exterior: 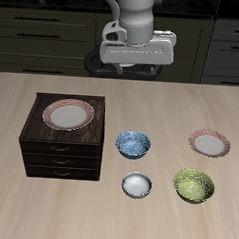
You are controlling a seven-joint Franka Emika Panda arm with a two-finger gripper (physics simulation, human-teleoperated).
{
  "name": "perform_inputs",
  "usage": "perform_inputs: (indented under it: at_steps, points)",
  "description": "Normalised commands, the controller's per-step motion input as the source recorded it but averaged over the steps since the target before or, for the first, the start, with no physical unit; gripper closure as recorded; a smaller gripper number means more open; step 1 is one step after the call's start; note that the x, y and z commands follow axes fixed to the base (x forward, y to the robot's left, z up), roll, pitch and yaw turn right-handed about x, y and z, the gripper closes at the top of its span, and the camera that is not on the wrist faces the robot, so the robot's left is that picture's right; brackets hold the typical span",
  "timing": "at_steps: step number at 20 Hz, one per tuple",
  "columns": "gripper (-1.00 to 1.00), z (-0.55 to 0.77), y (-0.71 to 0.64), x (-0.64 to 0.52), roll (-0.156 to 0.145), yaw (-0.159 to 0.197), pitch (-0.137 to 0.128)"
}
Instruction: Place the white bowl onto the plate that is on the left side of the table
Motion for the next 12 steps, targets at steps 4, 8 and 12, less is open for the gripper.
perform_inputs:
  at_steps: [4,8,12]
  points:
    - [-1.0,0.12,0.25,0.24,0.058,-0.014,-0.02]
    - [-1.0,0.17,0.02,0.36,-0.003,-0.007,-0.029]
    - [-1.0,0.15,-0.02,0.36,-0.028,0.026,-0.04]
